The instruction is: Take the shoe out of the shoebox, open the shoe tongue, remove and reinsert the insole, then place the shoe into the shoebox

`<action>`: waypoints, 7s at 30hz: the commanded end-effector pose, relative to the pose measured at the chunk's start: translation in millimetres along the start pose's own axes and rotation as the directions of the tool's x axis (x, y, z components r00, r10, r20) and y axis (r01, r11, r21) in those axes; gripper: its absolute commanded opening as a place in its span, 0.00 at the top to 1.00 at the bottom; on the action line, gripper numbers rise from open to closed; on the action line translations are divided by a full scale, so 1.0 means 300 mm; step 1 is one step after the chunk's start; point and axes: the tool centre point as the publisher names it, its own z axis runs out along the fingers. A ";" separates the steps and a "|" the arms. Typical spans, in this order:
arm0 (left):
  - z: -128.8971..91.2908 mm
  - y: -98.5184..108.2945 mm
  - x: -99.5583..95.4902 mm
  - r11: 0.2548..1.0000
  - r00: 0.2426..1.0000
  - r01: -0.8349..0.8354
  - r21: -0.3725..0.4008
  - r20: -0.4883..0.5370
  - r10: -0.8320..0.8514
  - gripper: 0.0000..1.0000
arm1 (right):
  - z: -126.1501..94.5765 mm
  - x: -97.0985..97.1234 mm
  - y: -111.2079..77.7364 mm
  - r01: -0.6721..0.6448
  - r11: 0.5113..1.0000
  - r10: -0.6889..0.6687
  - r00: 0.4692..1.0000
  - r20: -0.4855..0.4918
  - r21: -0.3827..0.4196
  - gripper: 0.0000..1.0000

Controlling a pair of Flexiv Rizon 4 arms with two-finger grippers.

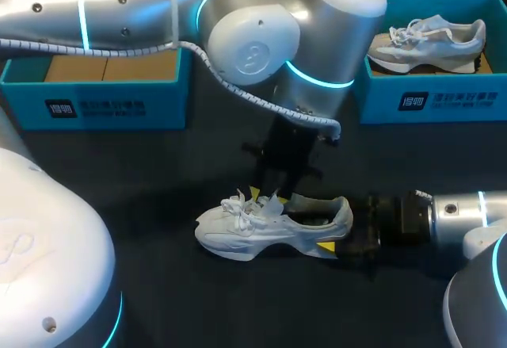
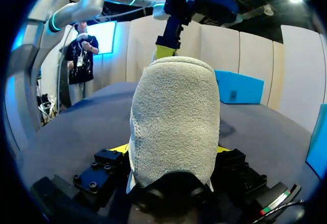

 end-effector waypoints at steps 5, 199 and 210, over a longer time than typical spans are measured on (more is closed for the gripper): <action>0.025 0.005 -0.008 0.998 0.996 -0.023 0.052 -0.086 0.028 1.00 | 0.000 0.002 0.006 0.000 1.000 0.000 1.000 0.001 0.005 1.00; 0.266 -0.045 0.121 0.055 0.078 -0.972 0.229 0.093 0.993 0.55 | 0.000 0.002 0.006 0.000 1.000 0.000 1.000 0.001 0.005 1.00; 0.316 -0.066 0.127 0.061 0.097 -0.975 0.215 0.157 0.983 0.55 | 0.000 0.002 0.006 0.000 1.000 0.000 1.000 0.001 0.005 1.00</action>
